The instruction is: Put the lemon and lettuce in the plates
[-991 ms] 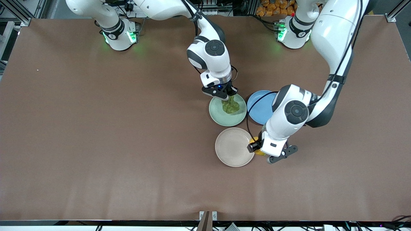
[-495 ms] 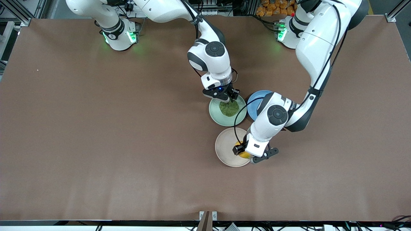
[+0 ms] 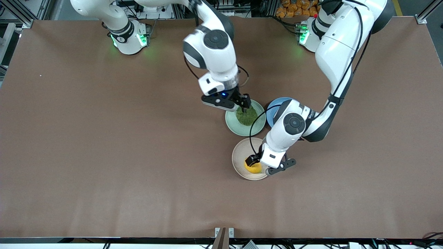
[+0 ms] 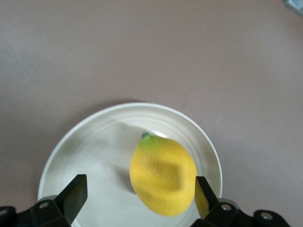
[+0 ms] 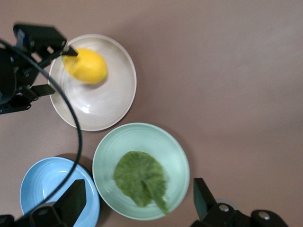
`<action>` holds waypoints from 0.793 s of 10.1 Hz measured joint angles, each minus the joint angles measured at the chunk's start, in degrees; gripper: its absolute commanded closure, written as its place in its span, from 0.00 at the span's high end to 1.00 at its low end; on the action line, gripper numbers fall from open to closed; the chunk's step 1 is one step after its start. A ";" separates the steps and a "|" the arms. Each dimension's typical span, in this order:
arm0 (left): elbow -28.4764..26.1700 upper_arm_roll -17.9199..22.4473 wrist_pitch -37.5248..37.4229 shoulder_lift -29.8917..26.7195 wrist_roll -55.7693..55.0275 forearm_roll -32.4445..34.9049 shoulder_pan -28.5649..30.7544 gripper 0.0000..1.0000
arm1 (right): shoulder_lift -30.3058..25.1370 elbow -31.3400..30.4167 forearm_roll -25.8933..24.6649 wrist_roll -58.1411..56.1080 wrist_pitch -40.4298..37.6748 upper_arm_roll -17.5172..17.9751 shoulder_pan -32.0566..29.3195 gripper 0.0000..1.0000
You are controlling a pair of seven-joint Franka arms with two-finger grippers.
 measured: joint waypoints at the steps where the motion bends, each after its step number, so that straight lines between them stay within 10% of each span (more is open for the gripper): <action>1: 0.12 1.54 -1.92 -1.35 -0.03 0.00 0.95 1.00 | -3.52 0.07 0.08 -3.02 -5.17 -0.02 -1.36 1.00; 8: -2.32 6.63 -18.32 -12.81 4.69 0.06 10.58 1.00 | -17.35 6.80 3.11 -10.31 -30.15 -0.22 -13.23 1.00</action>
